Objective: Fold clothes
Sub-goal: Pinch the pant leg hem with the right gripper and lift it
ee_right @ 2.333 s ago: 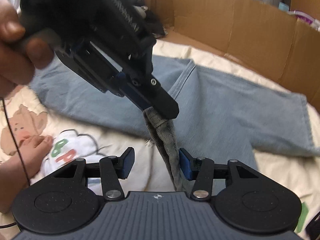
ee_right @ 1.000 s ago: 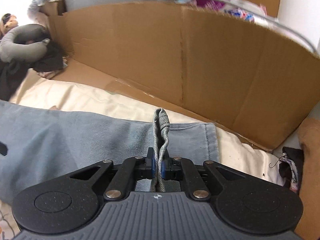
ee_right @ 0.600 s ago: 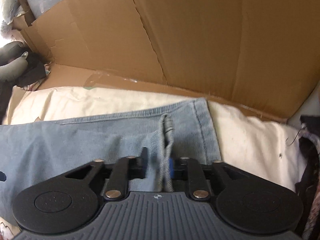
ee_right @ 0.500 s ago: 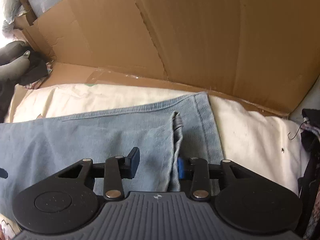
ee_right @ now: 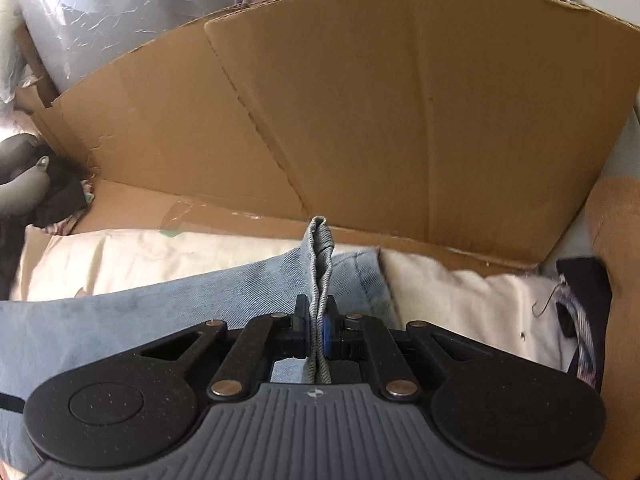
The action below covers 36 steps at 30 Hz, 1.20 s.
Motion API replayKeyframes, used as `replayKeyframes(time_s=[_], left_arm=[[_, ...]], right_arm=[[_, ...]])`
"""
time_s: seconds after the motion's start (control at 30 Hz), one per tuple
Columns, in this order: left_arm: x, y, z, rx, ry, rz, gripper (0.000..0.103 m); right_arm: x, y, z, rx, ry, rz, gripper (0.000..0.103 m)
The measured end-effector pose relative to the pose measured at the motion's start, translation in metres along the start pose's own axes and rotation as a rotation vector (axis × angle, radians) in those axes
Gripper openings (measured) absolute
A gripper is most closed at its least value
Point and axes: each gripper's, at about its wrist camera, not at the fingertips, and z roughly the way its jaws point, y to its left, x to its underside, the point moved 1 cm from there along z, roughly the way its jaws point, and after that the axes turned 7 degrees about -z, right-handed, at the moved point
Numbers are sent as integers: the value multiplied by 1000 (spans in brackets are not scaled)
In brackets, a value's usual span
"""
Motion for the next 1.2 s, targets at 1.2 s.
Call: replayKeyframes(time_s=[1.2], left_arm=[[2,-3,6,2,23,38,38]], right_arm=[[-11,-38,33,84,-12,152,3]])
